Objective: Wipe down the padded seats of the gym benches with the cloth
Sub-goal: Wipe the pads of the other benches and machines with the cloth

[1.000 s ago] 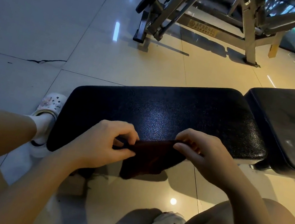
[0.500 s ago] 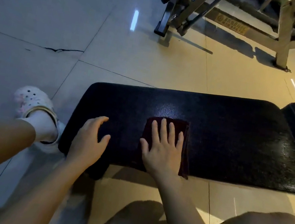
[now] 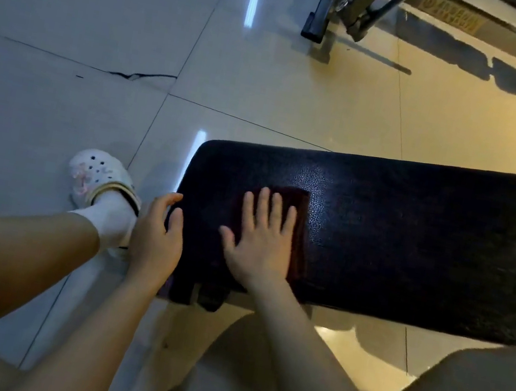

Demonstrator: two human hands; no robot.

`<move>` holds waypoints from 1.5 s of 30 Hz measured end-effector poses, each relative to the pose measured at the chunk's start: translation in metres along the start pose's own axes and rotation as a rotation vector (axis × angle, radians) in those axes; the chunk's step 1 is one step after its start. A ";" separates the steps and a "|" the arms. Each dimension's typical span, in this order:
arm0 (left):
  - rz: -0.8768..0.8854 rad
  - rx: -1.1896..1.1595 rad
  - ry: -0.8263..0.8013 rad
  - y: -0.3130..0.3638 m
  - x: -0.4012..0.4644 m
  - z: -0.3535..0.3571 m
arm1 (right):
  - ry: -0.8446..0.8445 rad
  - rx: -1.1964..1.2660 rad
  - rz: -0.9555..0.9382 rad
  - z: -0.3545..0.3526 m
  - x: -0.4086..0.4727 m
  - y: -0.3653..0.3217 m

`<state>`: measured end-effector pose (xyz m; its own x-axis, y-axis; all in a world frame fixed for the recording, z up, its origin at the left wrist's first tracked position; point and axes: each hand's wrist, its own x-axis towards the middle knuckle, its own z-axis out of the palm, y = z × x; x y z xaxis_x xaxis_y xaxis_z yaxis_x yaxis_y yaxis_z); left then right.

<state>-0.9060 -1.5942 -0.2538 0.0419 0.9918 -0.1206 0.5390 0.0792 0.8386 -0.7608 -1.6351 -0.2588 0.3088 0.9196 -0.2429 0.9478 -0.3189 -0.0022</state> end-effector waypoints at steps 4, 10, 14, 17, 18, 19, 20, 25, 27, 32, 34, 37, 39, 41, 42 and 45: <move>-0.113 -0.075 0.102 -0.008 0.008 -0.010 | -0.151 -0.042 -0.367 0.022 -0.010 -0.064; -0.255 -0.019 -0.064 -0.020 0.000 0.008 | -0.014 -0.014 -0.137 0.004 0.010 0.001; -0.231 -0.103 -0.156 -0.028 -0.024 0.029 | 0.015 -0.074 0.212 -0.032 0.043 0.075; -0.371 -0.408 -0.093 -0.028 -0.020 0.029 | 0.020 -0.096 0.309 -0.035 0.057 0.072; -0.415 -0.493 -0.072 -0.027 -0.019 0.027 | 0.018 -0.106 0.255 -0.030 0.057 0.054; -0.442 -0.551 -0.058 -0.026 -0.018 0.027 | 0.010 -0.096 0.150 -0.022 0.057 0.031; -0.466 -0.608 -0.035 -0.024 -0.018 0.026 | -0.005 -0.079 0.007 -0.013 0.056 0.004; -0.564 -0.693 0.164 -0.026 -0.007 0.015 | -0.163 -0.068 -0.457 0.016 0.069 -0.096; -0.546 -0.630 0.174 -0.025 -0.004 0.013 | -0.117 -0.014 -0.402 0.016 0.086 -0.092; -0.363 -0.352 -0.011 -0.022 -0.015 0.020 | 0.010 -0.007 -0.124 -0.011 0.134 -0.015; -0.246 -0.197 -0.086 -0.021 -0.018 0.023 | 0.061 -0.043 0.015 -0.030 0.137 0.041; -0.155 -0.044 -0.138 -0.023 -0.018 0.028 | 0.111 -0.031 0.201 -0.048 0.123 0.108; -0.151 -0.044 -0.146 -0.021 -0.020 0.028 | 0.105 -0.033 0.301 -0.054 0.109 0.127; -0.198 -0.151 -0.091 -0.018 -0.019 0.024 | 0.080 -0.058 0.368 -0.052 0.100 0.121; -0.237 -0.212 -0.051 -0.016 -0.018 0.021 | 0.079 -0.067 0.384 -0.049 0.096 0.110; -0.300 -0.258 0.020 -0.015 -0.009 0.008 | 0.074 -0.057 0.283 -0.030 0.085 0.052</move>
<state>-0.9080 -1.6049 -0.2697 -0.1028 0.9224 -0.3723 0.2958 0.3857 0.8739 -0.6825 -1.5668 -0.2505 0.5646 0.8108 -0.1545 0.8254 -0.5536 0.1106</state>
